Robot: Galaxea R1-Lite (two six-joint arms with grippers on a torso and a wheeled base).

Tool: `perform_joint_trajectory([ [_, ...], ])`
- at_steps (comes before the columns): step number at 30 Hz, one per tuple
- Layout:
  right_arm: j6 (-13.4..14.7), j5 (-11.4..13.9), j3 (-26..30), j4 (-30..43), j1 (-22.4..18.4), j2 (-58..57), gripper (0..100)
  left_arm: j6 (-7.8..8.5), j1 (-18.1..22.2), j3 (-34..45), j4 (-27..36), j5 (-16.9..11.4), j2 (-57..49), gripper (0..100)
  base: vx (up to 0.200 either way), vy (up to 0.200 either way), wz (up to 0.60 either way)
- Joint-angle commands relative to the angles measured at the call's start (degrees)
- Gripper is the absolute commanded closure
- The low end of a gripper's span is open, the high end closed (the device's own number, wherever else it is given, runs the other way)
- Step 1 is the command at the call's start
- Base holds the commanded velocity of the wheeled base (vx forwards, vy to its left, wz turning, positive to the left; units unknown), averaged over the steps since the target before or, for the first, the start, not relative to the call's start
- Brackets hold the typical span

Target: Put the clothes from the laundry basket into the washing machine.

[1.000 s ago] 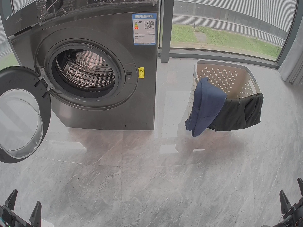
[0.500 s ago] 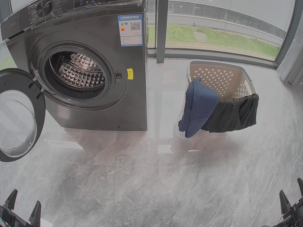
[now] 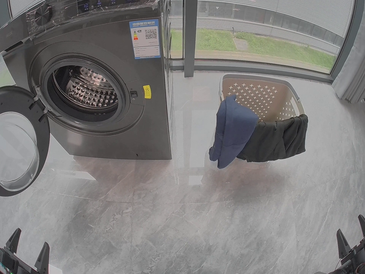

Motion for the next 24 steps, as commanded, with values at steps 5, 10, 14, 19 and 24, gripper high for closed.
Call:
perform_joint_trajectory([
  [5, -0.01, 0.01, 1.01, -0.08, 0.01, -0.44, 0, -0.19, 0.01, 0.57, -0.03, 0.02, -0.57, 0, 0.0, -0.04, 0.0],
  [10, -0.01, 0.01, 1.01, -0.08, -0.08, -0.44, 0, -0.19, 0.01, 0.57, -0.03, 0.02, -0.57, 0, 0.0, 0.0, 0.0],
  [14, -0.01, 0.01, 1.01, -0.08, 0.01, -0.44, 0, -0.1, 0.01, 0.57, -0.03, 0.02, -0.57, 0, 0.2, 0.0, 0.0],
  [19, -0.01, 0.01, 1.01, 0.0, 0.01, -0.44, 0, -0.19, 0.01, 0.57, -0.03, 0.02, -0.57, 0, 0.2, 0.0, 0.0],
  [24, -0.01, 0.01, 1.01, -0.08, 0.01, -0.44, 0, -0.28, 0.01, 0.57, -0.03, 0.02, -0.57, 0, 0.12, 0.0, 0.0],
])
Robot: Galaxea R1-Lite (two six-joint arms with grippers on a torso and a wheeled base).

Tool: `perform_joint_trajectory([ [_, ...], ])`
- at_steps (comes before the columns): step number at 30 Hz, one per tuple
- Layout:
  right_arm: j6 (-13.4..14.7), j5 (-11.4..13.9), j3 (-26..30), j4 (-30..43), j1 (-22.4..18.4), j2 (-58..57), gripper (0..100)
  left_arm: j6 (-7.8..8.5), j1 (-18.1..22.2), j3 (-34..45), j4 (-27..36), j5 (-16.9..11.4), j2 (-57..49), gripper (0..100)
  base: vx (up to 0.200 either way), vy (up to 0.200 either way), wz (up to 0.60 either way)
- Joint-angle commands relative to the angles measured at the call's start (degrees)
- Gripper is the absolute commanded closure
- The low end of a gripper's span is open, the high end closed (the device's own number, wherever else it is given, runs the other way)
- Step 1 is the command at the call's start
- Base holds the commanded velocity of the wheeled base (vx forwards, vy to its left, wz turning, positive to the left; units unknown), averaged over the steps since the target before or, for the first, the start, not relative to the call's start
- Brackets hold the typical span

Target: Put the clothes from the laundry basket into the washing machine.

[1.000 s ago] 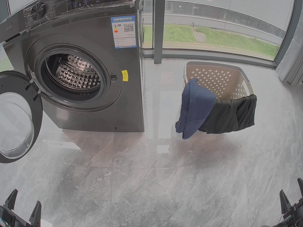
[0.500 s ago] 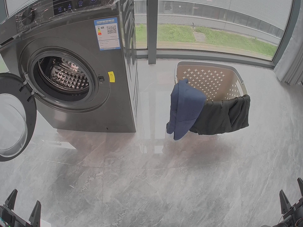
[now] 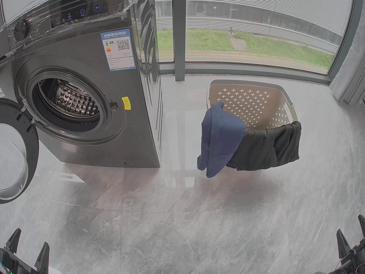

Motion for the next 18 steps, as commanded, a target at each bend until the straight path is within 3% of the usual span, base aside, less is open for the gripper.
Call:
perform_joint_trajectory([
  [1, -0.01, 0.01, 1.01, -0.06, -0.02, -0.44, 0, -0.11, 0.01, 0.57, 0.0, 0.02, -0.57, 0, 0.0, 0.0, 0.0],
  [4, -0.01, 0.01, 1.01, 0.03, -0.02, -0.44, 0, -0.02, 0.01, 0.57, 0.0, 0.11, -0.57, 0, 0.0, 0.0, 0.0],
  [18, -0.01, 0.01, 1.01, -0.06, -0.02, -0.44, 0, -0.11, 0.01, 0.57, 0.0, 0.11, -0.57, 0, 0.0, -0.2, 0.0],
])
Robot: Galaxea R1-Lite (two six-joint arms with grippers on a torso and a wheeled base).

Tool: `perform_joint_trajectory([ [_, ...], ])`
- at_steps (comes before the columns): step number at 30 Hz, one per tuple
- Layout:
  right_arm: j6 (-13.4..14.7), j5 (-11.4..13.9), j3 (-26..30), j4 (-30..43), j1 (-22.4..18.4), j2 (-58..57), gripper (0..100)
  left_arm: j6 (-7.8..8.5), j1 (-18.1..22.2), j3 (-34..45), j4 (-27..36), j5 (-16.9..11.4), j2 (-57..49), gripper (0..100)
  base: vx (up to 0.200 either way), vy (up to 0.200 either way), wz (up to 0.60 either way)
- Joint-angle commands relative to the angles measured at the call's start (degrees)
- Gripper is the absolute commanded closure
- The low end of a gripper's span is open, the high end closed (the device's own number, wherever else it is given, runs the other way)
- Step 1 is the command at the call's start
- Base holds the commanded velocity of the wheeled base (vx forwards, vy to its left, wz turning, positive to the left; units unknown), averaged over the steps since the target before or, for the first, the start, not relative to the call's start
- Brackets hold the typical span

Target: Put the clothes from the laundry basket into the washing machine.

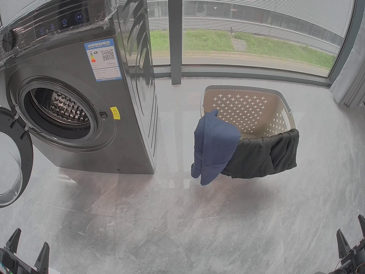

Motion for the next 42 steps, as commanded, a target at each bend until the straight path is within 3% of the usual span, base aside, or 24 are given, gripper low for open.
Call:
perform_joint_trajectory([
  [1, -0.01, 0.01, 1.01, 0.0, 0.01, -0.49, 0, -0.04, 0.01, 0.57, 0.02, 0.02, -0.57, 0, 0.0, -0.2, 0.0],
  [13, -0.01, 0.01, 1.01, -0.08, 0.01, -0.49, 0, -0.13, 0.01, 0.57, 0.02, 0.11, -0.57, 0, 0.0, -0.05, 0.0],
  [25, -0.01, 0.01, 1.01, 0.0, 0.01, -0.49, 0, -0.13, 0.01, 0.57, 0.02, 0.02, -0.57, 0, 0.2, 0.0, 0.0],
  [31, -0.01, 0.01, 1.01, 0.0, 0.01, -0.49, 0, -0.13, 0.01, 0.57, 0.02, 0.11, -0.57, 0, 0.0, 0.0, 0.0],
  [42, -0.01, 0.01, 1.01, 0.0, 0.01, -0.49, 0, -0.13, 0.01, 0.57, 0.02, 0.11, -0.57, 0, 0.0, -0.2, 0.0],
])
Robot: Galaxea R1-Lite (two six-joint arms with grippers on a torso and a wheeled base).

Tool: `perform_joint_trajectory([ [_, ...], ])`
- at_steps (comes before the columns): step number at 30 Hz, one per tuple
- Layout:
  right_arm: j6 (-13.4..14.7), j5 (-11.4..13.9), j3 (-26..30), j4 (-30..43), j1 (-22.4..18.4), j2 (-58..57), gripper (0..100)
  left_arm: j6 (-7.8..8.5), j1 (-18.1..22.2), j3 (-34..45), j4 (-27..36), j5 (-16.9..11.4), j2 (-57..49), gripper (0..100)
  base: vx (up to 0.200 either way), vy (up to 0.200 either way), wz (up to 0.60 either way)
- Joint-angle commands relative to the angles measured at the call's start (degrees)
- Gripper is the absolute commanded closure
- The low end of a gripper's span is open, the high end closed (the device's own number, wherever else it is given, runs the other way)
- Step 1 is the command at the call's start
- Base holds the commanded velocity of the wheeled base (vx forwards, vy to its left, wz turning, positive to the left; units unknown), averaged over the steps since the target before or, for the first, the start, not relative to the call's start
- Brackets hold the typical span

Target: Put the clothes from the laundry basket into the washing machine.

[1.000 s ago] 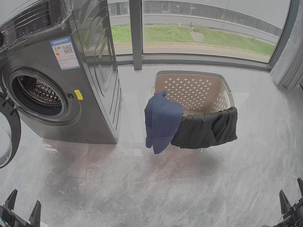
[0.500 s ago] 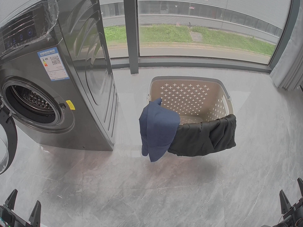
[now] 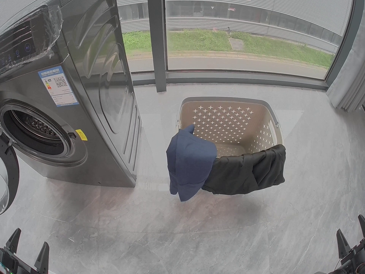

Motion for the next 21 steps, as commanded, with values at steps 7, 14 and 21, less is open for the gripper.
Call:
perform_joint_trajectory([
  [7, -0.01, 0.01, 1.01, -0.06, -0.04, -0.49, 0, 0.05, 0.02, 0.57, 0.02, 0.03, -0.57, 0, 0.0, -0.2, 0.0],
  [14, 0.08, 0.01, 1.01, 0.03, -0.13, -0.4, 0, 0.05, 0.02, 0.57, 0.02, -0.05, -0.57, 0, 0.0, 0.0, 0.0],
  [21, -0.19, -0.07, 1.01, 0.03, -0.22, -0.4, 0, 0.05, 0.02, 0.57, 0.02, -0.05, -0.57, 0, 0.0, 0.0, 0.0],
])
